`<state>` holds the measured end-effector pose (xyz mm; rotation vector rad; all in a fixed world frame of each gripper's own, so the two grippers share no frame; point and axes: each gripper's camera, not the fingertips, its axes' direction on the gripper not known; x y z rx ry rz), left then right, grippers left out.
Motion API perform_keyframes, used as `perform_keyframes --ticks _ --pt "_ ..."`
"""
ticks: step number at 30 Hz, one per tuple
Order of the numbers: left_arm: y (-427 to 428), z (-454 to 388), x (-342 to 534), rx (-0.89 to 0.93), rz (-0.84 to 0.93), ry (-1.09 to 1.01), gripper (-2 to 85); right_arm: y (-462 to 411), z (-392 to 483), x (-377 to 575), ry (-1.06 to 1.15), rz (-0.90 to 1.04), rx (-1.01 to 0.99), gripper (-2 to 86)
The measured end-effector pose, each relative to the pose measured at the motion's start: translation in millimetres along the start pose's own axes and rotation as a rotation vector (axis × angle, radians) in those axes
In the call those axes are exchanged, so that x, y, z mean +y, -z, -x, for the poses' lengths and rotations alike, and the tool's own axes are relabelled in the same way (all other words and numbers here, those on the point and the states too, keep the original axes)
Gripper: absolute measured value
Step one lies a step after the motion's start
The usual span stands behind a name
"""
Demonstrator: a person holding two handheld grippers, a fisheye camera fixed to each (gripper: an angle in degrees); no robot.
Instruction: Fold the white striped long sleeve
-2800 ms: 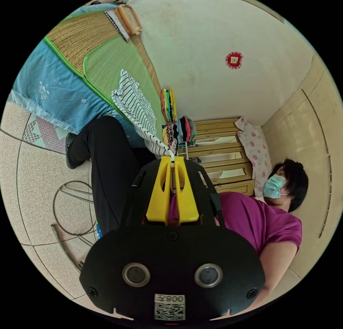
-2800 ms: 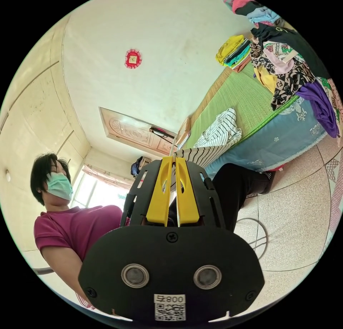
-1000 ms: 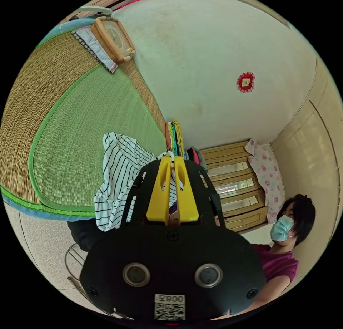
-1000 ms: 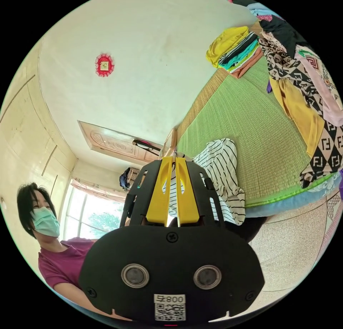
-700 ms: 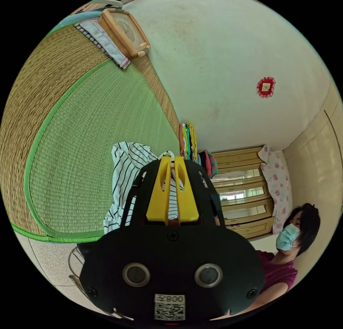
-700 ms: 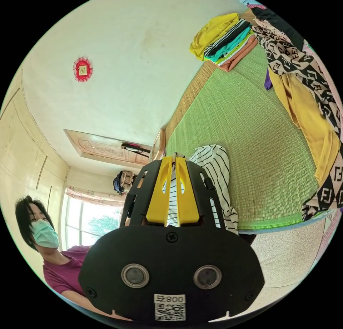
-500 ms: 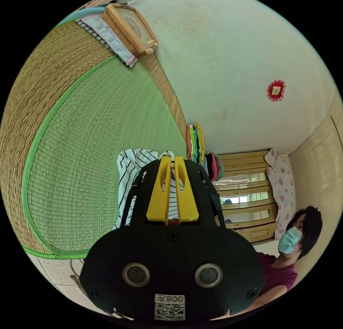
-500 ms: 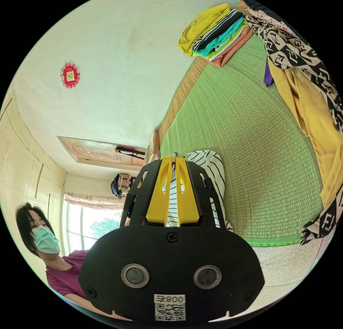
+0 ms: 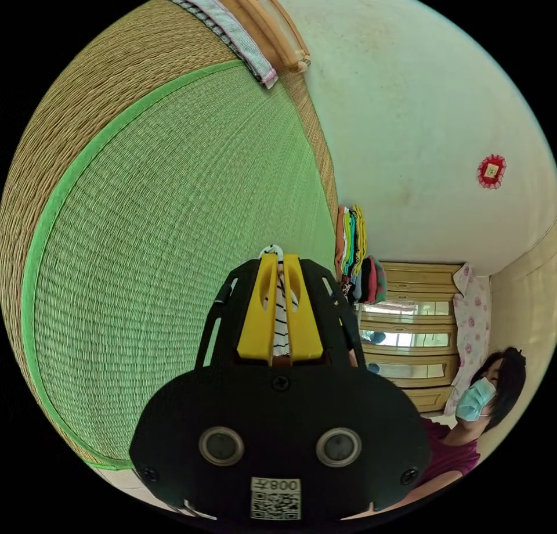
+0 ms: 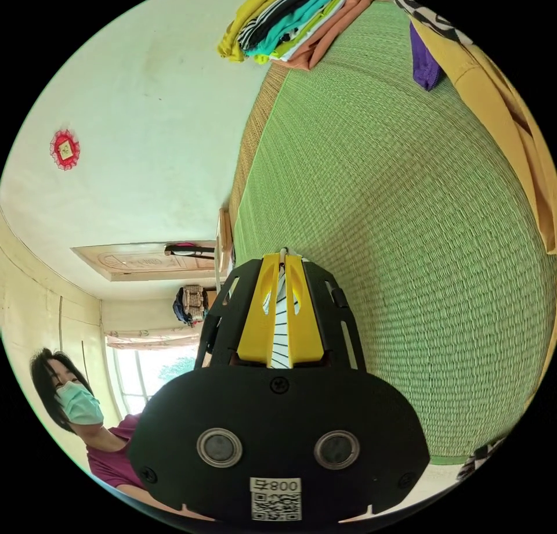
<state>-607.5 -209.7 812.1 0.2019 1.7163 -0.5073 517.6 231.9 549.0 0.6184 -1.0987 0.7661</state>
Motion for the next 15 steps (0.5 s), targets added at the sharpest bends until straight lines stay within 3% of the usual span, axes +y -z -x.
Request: perform_keyframes --ticks 15 --pt "-20 21 -33 0.096 -0.060 0.039 3.6 -12 -71 -3 0.000 0.018 -0.037 1.9"
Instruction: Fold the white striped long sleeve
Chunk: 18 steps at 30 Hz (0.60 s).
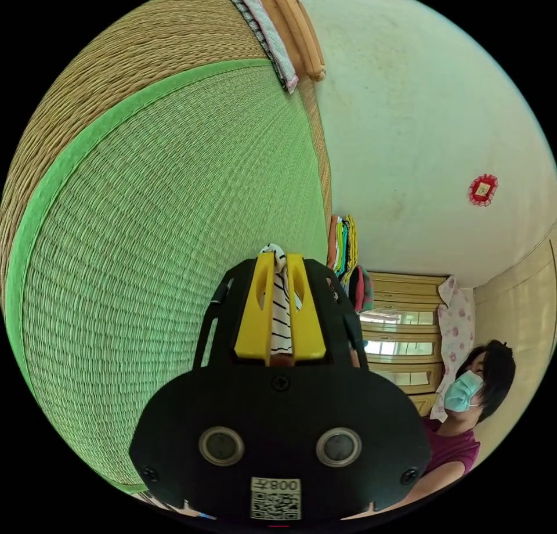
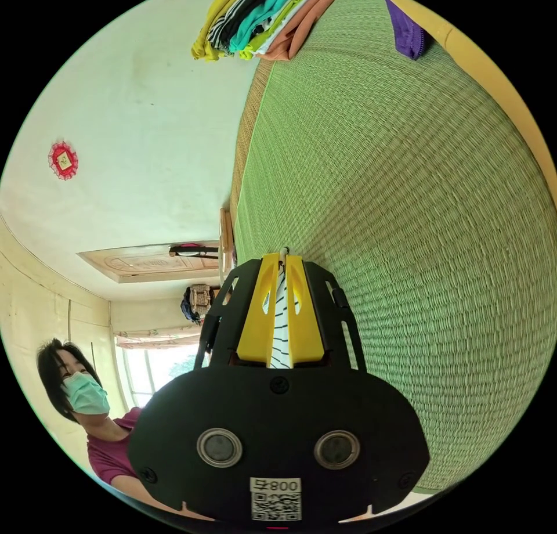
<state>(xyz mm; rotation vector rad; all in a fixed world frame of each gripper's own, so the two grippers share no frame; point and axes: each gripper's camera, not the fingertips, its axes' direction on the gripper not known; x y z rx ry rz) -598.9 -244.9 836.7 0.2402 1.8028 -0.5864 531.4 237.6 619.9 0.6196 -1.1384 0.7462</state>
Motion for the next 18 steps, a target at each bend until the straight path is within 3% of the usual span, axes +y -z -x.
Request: perform_keyframes --ticks 4,14,18 --pt "0 -9 10 0.015 -0.016 -0.057 4.3 0 5 13 0.055 -0.001 0.029 1.9" --pt "-107 -58 42 -0.130 0.373 -0.327 3.0 2 34 59 0.178 -0.076 0.136 0.7" --pt "-138 -65 45 -0.234 0.446 -0.391 2.0 -52 63 82 0.299 0.082 0.249 0.3"
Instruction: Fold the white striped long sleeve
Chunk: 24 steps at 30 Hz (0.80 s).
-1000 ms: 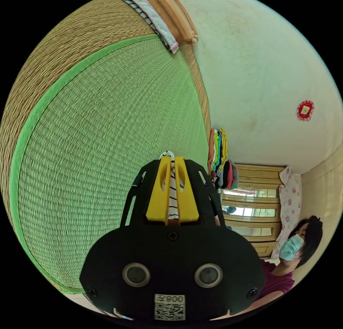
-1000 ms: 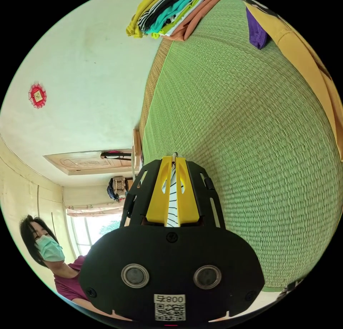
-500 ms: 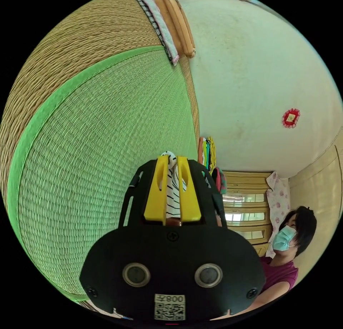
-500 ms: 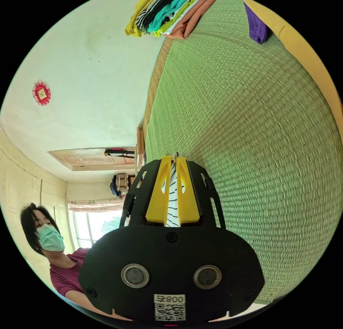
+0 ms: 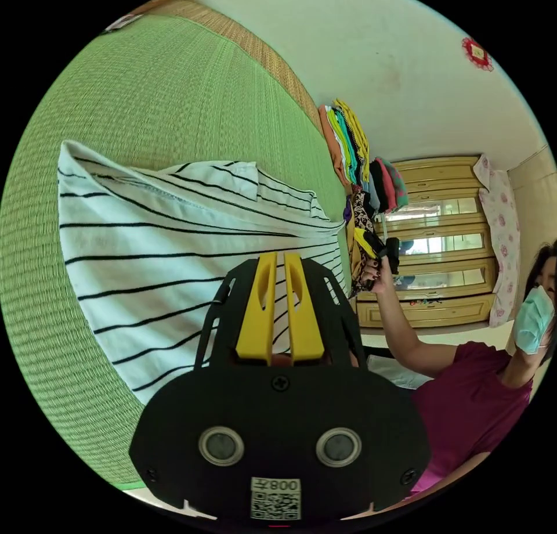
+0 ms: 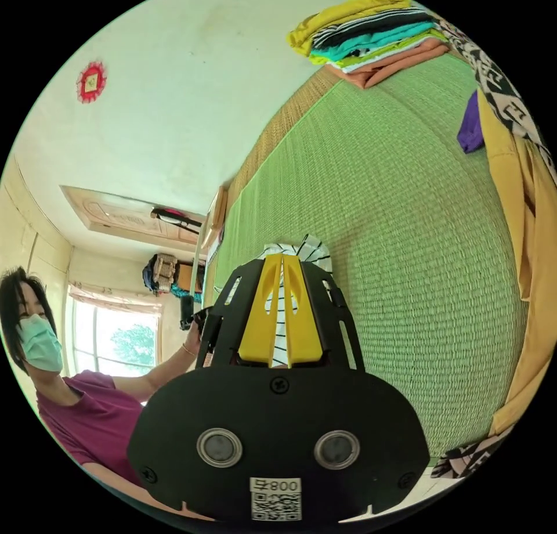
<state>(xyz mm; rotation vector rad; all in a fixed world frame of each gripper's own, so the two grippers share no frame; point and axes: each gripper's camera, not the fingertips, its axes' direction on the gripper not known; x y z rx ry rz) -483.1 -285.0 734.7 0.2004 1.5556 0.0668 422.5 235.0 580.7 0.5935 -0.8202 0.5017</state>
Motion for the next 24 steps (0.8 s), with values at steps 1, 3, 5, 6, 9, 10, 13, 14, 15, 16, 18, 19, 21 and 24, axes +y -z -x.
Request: perform_keyframes --ticks 1,3,5,6,9,10,13,14,15,16,18,19,21,24 --pt "-6 -2 -4 -0.033 0.017 -0.007 1.6 -11 7 1 0.017 0.035 0.028 0.2" --pt "-14 -4 -9 -0.067 0.038 -0.020 1.1 -53 30 4 0.085 0.146 0.120 0.1" --pt "-22 -5 -14 -0.117 0.052 -0.020 0.6 -77 44 7 0.123 0.186 0.165 0.1" --pt "-24 -5 -15 -0.119 0.057 -0.017 0.5 -91 51 8 0.142 0.208 0.191 0.0" --pt "-29 -5 -17 -0.117 0.054 -0.015 0.4 -116 64 13 0.174 0.249 0.262 0.0" --pt "-31 -5 -18 -0.123 0.057 -0.019 0.3 -119 66 14 0.179 0.255 0.271 0.0" --pt "-34 -6 -20 -0.131 0.054 -0.025 0.2 -129 73 19 0.192 0.259 0.281 0.0" --pt "-34 -6 -21 -0.136 0.048 -0.027 0.2 -130 75 20 0.190 0.253 0.280 0.0" --pt "-35 -7 -21 -0.137 0.045 -0.029 0.2 -130 77 22 0.193 0.243 0.275 0.0" --pt "-35 -8 -23 -0.138 0.038 -0.034 0.2 -130 79 22 0.197 0.234 0.270 0.0" --pt "-36 -9 -24 -0.149 0.035 -0.039 0.1 -126 87 25 0.210 0.207 0.256 0.0" --pt "-37 -9 -25 -0.153 0.032 -0.038 0.1 -126 90 26 0.216 0.200 0.251 0.0" --pt "-38 -9 -25 -0.149 0.021 -0.038 0.1 -127 102 33 0.249 0.205 0.233 0.0" --pt "-37 -8 -22 -0.137 -0.005 -0.030 0.1 -138 113 45 0.292 0.261 0.255 0.0"
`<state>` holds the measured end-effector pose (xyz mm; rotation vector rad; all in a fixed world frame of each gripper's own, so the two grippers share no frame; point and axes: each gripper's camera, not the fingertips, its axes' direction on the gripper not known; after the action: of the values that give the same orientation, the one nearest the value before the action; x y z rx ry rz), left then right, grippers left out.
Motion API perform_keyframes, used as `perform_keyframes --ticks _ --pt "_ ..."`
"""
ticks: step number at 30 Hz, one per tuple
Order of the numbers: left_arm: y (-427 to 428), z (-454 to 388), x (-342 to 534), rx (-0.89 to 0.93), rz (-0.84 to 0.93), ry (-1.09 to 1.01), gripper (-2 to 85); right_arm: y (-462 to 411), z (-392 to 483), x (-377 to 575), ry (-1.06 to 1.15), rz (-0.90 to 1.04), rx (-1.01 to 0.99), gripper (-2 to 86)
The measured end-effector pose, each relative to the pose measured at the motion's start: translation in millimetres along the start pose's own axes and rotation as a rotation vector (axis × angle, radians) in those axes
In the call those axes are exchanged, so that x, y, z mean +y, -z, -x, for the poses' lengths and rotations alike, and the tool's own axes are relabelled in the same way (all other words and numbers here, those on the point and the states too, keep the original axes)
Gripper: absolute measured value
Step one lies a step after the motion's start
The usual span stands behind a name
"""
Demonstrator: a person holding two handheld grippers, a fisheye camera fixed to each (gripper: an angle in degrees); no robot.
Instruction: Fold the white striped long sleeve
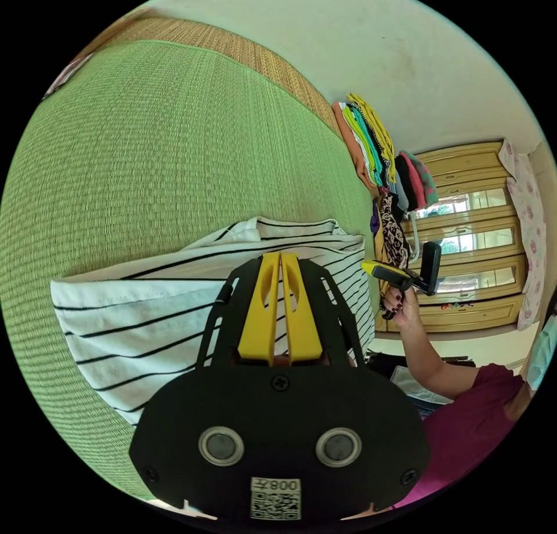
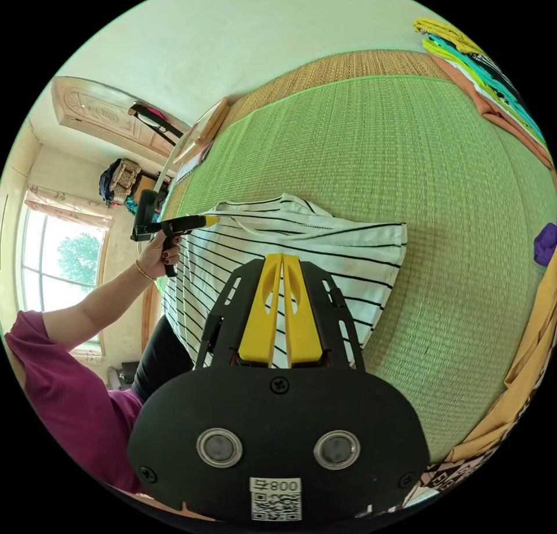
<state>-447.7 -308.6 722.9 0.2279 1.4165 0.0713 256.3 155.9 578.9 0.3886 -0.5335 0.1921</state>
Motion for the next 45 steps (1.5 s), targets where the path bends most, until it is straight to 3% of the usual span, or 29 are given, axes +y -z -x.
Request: perform_keyframes --ticks 13,19,35,45 --pt "1 8 38 -0.064 -0.003 0.004 0.3 -9 5 -41 -0.025 0.016 0.110 0.0" --pt "17 13 63 -0.007 -0.042 0.011 0.5 12 -4 -42 -0.043 -0.010 0.070 0.1" --pt "123 61 308 -0.044 -0.082 0.350 7.3 167 -59 187 -0.250 -0.139 -0.119 6.3" --pt "113 50 334 -0.019 -0.048 0.270 7.6 187 -48 268 -0.289 -0.124 -0.141 8.4"
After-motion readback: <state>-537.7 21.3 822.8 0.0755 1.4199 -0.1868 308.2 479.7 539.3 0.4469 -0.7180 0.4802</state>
